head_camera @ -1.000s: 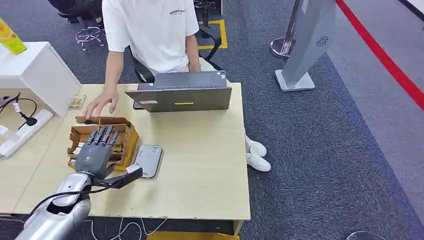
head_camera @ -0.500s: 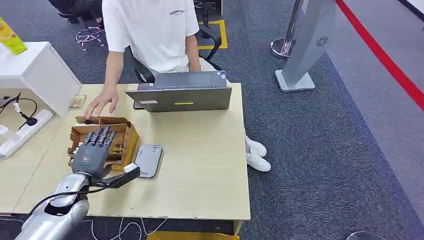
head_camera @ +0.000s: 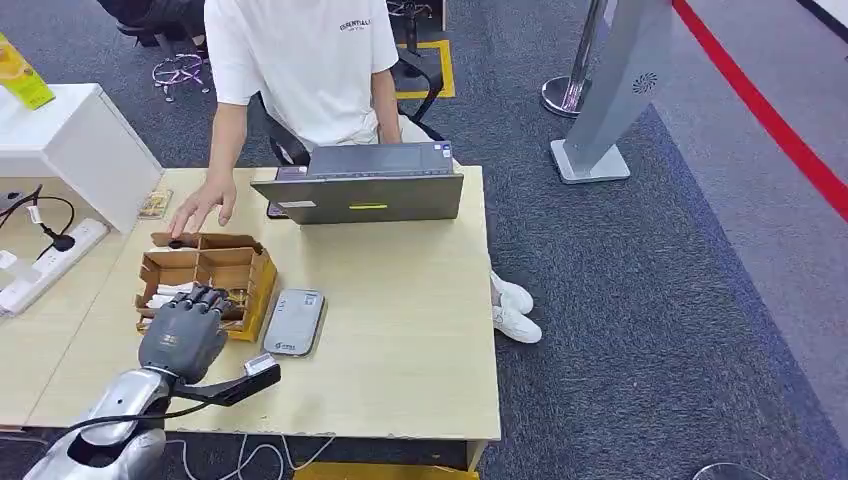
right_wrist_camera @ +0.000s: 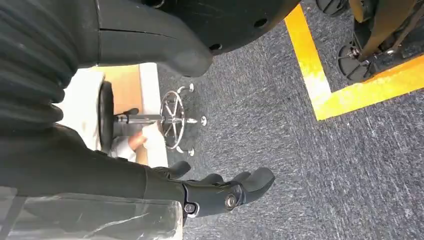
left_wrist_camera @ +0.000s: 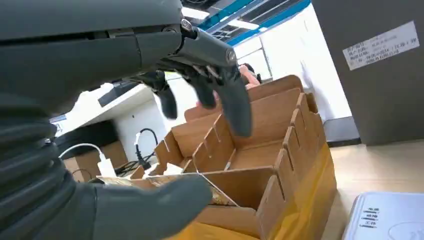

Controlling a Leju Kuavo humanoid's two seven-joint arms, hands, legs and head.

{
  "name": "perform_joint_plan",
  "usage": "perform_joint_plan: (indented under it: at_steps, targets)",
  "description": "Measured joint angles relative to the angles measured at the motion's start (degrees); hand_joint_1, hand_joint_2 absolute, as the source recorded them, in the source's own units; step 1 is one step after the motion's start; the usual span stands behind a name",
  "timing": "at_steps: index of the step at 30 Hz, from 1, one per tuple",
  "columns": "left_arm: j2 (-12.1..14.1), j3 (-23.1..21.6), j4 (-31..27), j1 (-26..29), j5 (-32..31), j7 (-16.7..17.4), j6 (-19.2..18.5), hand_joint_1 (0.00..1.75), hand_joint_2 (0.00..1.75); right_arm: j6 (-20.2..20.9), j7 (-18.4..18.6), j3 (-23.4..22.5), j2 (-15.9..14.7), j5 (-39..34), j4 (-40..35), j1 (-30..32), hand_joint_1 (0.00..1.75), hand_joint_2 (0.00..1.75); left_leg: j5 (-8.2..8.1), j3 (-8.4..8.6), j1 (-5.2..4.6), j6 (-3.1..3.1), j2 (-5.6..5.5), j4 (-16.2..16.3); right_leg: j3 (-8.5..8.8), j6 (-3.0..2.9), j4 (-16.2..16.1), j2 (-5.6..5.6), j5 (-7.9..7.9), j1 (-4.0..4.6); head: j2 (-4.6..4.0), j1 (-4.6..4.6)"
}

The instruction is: Pass the card to the sensor for recognition and then transmit it.

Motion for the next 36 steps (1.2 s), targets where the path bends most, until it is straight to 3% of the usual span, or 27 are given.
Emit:
perform_joint_plan:
  at_steps: [17, 18, 19, 25, 36]
  targets:
    - [1.0, 1.1, -1.5, 0.7, 1.2, -1.0, -1.2, 1.75, 1.75, 0.2, 0.1, 0.0, 0.0, 0.1, 0.0, 0.0, 0.0, 1.75, 0.0, 0.01, 0.0, 0.0, 0.0, 0.0, 0.0, 0.0, 0.0, 0.0, 0.0, 0.0, 0.0, 0.0]
    - [1.0, 1.1, -1.5, 0.7, 1.4, -1.2, -1.2, 0.23, 1.75, 0.2, 0.1, 0.0, 0.0, 0.1, 0.0, 0.0, 0.0, 1.75, 0.0, 0.01, 0.0, 0.0, 0.0, 0.0, 0.0, 0.0, 0.0, 0.0, 0.0, 0.0, 0.0, 0.0]
    - [1.0, 1.1, -1.5, 0.7, 1.5, -1.4, -1.1, 0.0, 1.75, 0.2, 0.1, 0.0, 0.0, 0.2, 0.0, 0.0, 0.0, 1.75, 0.0, 0.01, 0.0, 0.0, 0.0, 0.0, 0.0, 0.0, 0.0, 0.0, 0.0, 0.0, 0.0, 0.0]
    - [1.5, 1.9, -2.7, 1.6, 3.0, -5.2, 5.2, 0.0, 1.75, -1.4, 0.3, 0.0, 0.1, -0.2, 0.0, 0.0, 0.0, 1.75, 0.0, 0.01, 0.0, 0.0, 0.01, 0.0, 0.01, 0.0, 0.0, 0.01, 0.0, 0.0, 0.0, 0.02]
    - [2.2, 2.7, -6.9, 3.6, 2.9, -6.0, 6.2, 0.0, 1.75, -1.9, 0.5, 0.0, 0.3, -0.5, 0.0, 0.0, 0.0, 1.75, 0.0, -0.01, 0.0, 0.0, -0.02, 0.0, 0.01, 0.0, 0.0, -0.02, 0.0, 0.0, 0.02, 0.02]
